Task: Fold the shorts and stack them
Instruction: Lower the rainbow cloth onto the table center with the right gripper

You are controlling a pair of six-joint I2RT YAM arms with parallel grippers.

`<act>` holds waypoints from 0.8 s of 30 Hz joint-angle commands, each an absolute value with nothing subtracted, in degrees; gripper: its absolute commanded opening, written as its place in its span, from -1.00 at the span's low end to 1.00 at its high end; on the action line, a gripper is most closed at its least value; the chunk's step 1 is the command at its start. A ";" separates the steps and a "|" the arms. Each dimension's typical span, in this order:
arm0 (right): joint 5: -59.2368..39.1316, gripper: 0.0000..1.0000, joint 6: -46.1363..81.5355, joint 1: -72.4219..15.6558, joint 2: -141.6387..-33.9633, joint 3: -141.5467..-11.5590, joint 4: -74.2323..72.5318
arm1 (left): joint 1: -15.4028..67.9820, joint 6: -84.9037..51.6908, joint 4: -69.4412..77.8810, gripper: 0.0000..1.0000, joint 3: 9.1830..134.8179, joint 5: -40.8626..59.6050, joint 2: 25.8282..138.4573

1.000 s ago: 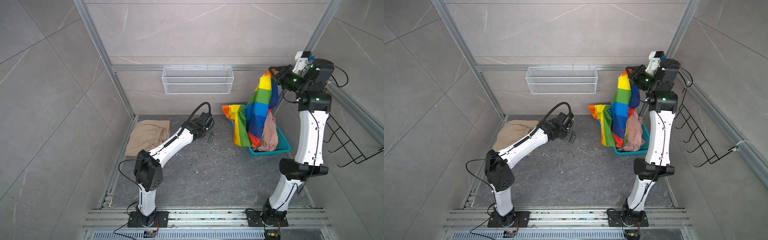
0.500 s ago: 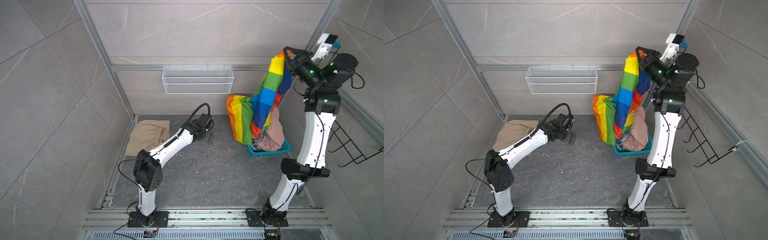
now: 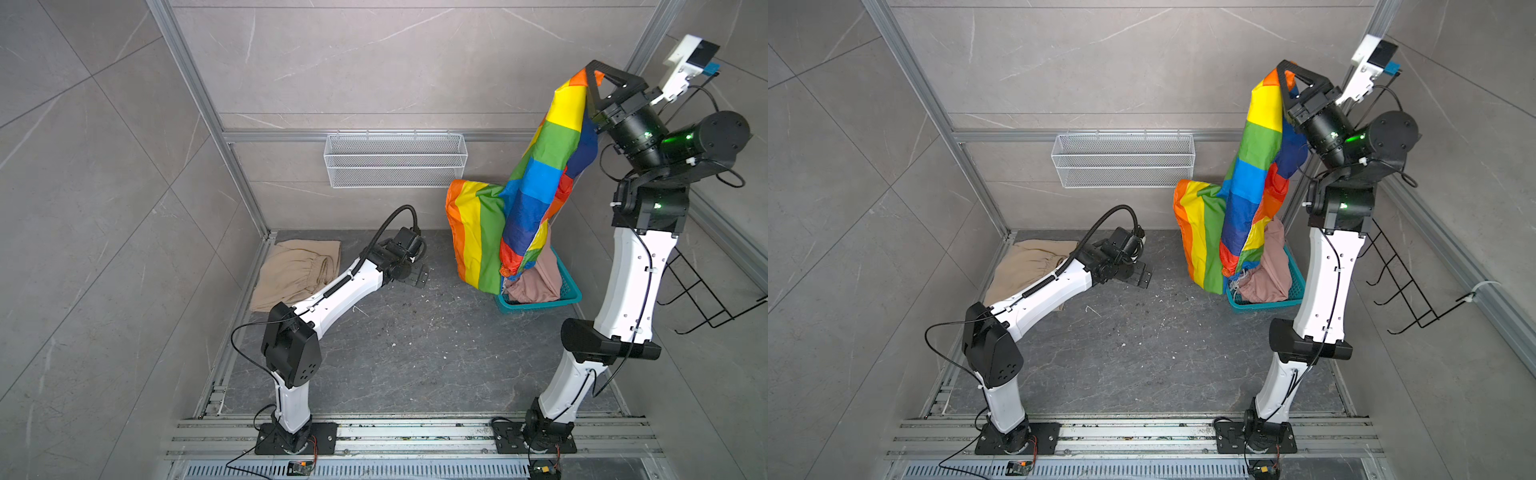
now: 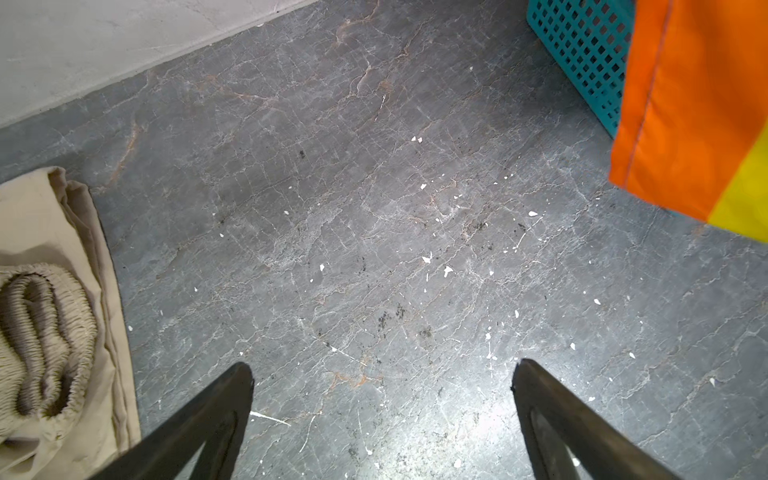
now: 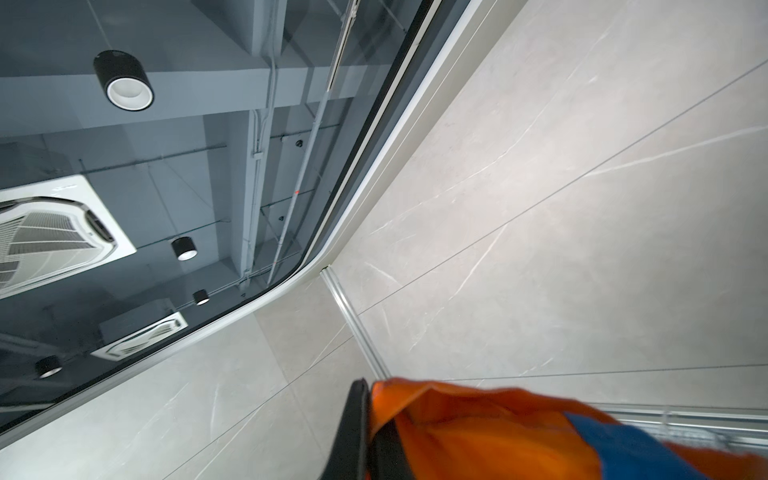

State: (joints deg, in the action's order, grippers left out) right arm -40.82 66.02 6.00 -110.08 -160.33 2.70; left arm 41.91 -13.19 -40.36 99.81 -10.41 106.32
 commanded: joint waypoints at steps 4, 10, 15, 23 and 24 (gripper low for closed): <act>-43.10 -1.00 61.57 -7.00 -109.11 -159.19 1.18 | 37.53 -20.42 -35.20 0.99 94.72 -2.00 99.34; -43.02 -1.00 57.43 -22.04 -113.62 -160.28 1.46 | 30.01 -26.31 -30.16 0.99 84.95 3.31 91.69; -39.24 -1.00 57.10 -23.59 -118.33 -159.62 3.04 | 22.36 -29.84 -28.26 0.99 77.08 7.70 85.27; -33.68 -1.00 49.77 -21.11 -133.24 -166.54 25.69 | 19.60 -30.28 -28.71 0.99 71.94 9.08 80.16; -32.59 -1.00 48.26 -20.73 -134.49 -165.85 29.67 | 19.60 -30.61 -28.42 0.99 71.37 9.59 80.07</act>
